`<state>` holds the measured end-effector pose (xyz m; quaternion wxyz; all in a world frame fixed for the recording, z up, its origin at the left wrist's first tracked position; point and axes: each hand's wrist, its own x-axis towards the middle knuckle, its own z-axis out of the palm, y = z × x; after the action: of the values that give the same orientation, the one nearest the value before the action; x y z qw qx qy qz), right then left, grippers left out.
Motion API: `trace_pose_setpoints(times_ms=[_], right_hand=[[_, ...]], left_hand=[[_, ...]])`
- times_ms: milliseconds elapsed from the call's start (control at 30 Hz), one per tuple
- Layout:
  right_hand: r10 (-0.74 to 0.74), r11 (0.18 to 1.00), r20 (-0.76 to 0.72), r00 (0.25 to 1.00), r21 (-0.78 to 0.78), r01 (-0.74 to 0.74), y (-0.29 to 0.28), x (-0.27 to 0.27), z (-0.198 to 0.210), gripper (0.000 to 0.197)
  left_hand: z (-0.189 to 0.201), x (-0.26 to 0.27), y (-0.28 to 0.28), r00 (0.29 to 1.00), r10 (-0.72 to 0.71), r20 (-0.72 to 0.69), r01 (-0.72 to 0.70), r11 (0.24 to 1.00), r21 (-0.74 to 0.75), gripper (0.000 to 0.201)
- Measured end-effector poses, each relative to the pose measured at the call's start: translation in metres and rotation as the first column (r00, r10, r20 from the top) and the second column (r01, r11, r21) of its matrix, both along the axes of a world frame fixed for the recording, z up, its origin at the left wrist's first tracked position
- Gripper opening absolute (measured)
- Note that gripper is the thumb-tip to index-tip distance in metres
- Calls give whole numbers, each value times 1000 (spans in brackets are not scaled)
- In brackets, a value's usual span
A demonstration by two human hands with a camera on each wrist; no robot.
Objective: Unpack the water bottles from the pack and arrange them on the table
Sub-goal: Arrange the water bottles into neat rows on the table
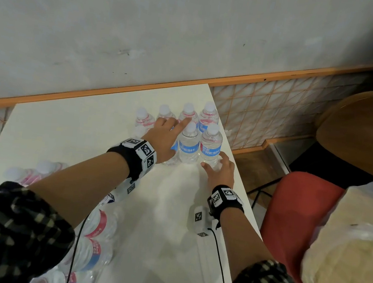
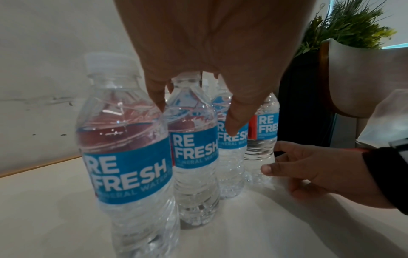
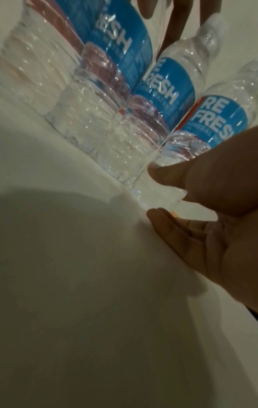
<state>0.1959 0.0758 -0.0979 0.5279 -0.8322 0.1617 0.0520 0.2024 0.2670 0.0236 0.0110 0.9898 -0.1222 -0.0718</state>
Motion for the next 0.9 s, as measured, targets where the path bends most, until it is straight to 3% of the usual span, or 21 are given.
trace_pose_setpoints(times_ms=[900], right_hand=[[-43, 996, -100, 994, -76, 35, 14, 10, 2, 68]], left_hand=[[7, -3, -2, 999, 23, -31, -23, 1000, 19, 94]])
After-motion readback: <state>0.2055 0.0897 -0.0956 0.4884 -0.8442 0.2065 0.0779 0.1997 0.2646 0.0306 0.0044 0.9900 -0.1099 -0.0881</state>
